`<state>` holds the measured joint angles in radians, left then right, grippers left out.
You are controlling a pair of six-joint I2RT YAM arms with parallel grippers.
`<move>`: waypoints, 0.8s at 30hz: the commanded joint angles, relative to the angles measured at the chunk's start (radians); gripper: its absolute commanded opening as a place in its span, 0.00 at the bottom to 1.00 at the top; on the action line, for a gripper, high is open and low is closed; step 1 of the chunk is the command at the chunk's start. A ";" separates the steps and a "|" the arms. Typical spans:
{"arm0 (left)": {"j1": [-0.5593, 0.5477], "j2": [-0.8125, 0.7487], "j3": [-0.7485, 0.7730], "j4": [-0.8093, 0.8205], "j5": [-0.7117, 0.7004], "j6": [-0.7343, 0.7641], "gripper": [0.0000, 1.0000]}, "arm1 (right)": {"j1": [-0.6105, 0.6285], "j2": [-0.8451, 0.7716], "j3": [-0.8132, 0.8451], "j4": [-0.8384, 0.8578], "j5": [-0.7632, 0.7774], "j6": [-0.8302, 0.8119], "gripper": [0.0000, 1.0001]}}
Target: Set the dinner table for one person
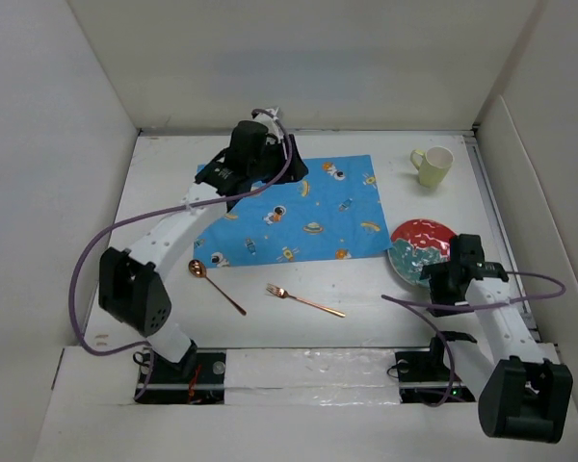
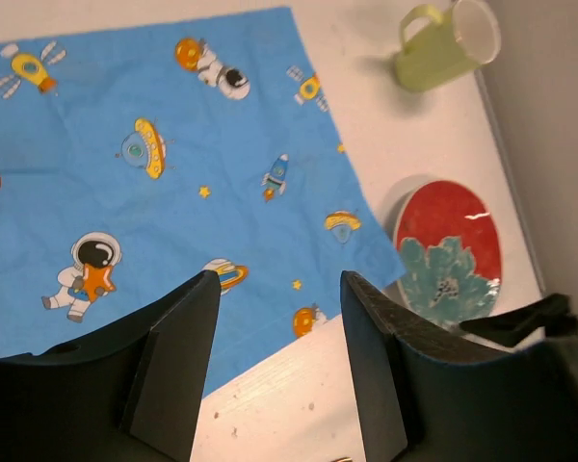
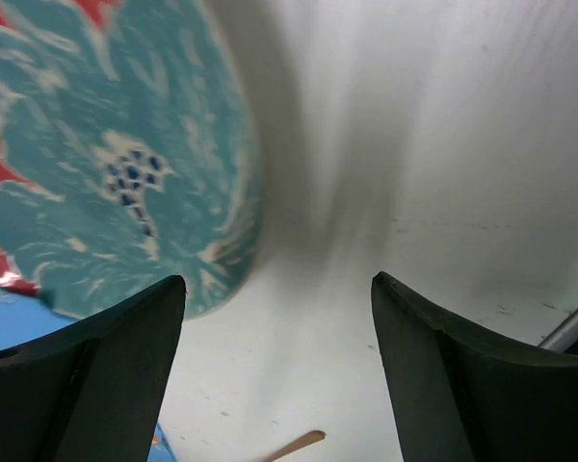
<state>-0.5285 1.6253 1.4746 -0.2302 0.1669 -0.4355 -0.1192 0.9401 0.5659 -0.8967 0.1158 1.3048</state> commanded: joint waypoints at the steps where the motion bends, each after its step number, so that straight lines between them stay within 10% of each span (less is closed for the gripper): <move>1: 0.015 -0.068 -0.046 0.017 0.043 -0.035 0.50 | 0.027 -0.033 -0.066 0.034 -0.019 0.183 0.82; 10: 0.004 -0.120 -0.131 0.077 0.071 -0.063 0.48 | 0.073 -0.020 -0.147 0.286 0.011 0.359 0.72; 24: 0.004 -0.225 -0.178 0.052 -0.046 -0.040 0.46 | 0.092 0.138 -0.081 0.205 0.137 0.516 0.51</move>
<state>-0.5262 1.4693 1.3151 -0.1932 0.1551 -0.4877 0.0063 1.0492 0.4702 -0.6331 0.1619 1.7824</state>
